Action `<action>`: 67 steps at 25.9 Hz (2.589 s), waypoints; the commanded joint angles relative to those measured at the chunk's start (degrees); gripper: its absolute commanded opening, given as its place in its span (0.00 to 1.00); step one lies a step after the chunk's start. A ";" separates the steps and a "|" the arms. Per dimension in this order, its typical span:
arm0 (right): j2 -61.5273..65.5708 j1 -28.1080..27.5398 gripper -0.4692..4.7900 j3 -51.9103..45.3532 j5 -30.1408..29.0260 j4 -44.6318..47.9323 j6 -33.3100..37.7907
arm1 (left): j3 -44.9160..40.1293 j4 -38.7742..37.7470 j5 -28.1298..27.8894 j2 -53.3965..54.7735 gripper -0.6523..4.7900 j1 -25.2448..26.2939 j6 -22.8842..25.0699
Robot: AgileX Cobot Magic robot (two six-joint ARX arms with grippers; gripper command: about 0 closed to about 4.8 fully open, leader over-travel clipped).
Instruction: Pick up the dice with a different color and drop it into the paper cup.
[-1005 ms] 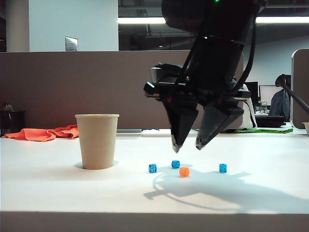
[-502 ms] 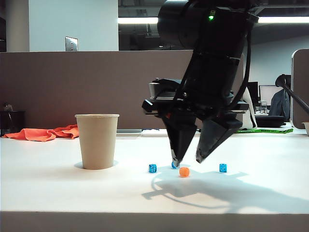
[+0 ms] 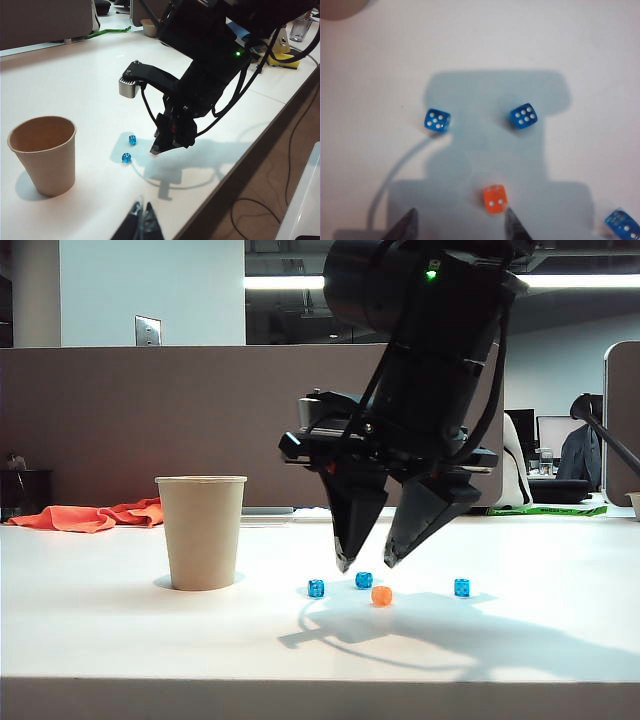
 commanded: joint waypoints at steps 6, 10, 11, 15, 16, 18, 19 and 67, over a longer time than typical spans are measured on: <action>1.79 -0.09 0.51 0.20 0.09 0.20 0.02 | 0.37 0.76 0.22 0.07 0.11 0.00 -0.13; 2.05 -0.09 0.51 0.20 0.31 0.26 0.04 | 0.37 0.76 0.22 0.07 0.11 0.00 -0.13; 2.05 -0.09 0.51 0.20 0.28 0.28 0.04 | 0.37 0.76 0.22 0.07 0.11 0.00 -0.13; 2.05 -0.22 0.51 0.20 0.31 0.26 0.02 | 0.37 0.76 0.22 0.07 0.11 0.00 -0.13; 2.05 -0.31 0.51 0.20 0.28 0.35 0.02 | 0.37 0.76 0.22 0.07 0.11 0.00 -0.13; 2.05 -0.66 0.51 0.20 0.28 0.70 0.02 | 0.37 0.76 0.22 0.07 0.11 0.00 -0.13; 2.08 -0.79 0.51 0.20 0.28 0.77 0.04 | 0.37 0.76 0.22 0.07 0.11 0.00 -0.15; 3.15 -1.36 0.29 0.20 -0.13 1.49 0.04 | 0.37 0.81 0.22 0.07 0.11 0.00 -0.35</action>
